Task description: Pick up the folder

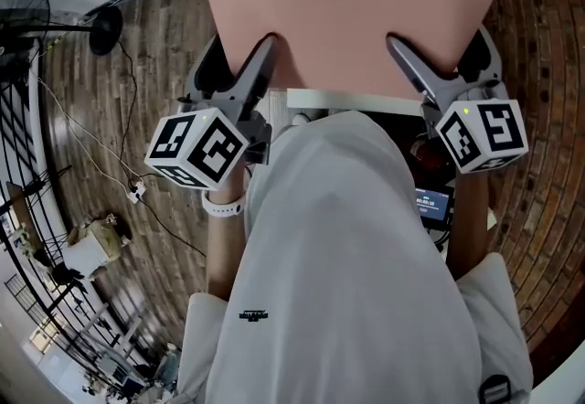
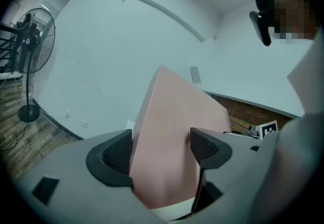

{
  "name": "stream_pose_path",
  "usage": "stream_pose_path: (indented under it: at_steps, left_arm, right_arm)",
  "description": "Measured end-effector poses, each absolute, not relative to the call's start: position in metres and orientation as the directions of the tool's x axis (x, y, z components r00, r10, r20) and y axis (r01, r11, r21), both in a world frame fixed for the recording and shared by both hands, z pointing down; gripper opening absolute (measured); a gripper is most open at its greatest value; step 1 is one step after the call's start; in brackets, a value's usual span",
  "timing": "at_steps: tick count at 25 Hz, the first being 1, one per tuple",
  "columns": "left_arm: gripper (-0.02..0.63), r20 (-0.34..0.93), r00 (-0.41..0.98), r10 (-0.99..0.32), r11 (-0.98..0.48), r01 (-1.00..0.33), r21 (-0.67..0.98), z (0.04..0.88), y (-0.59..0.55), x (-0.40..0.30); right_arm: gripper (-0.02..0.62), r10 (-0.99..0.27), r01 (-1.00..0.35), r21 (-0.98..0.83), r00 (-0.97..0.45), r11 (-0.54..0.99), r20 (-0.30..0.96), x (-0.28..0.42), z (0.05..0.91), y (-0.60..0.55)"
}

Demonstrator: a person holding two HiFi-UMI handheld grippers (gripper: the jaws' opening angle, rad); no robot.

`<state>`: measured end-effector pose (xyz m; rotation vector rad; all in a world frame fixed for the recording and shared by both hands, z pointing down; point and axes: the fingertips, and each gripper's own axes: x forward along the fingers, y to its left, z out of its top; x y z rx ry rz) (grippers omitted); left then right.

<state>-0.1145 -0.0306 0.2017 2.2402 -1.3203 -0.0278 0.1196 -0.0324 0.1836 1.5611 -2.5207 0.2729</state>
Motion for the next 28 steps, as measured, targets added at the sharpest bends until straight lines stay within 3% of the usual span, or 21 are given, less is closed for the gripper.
stream_pose_path:
  at_steps: [28]
  left_arm:
    - [0.368, 0.260, 0.533, -0.805, -0.381, -0.801, 0.461, 0.202, -0.044, -0.116]
  right_arm:
    - [0.541, -0.868, -0.900, -0.081, -0.435, 0.429, 0.238, 0.118, 0.185, -0.045]
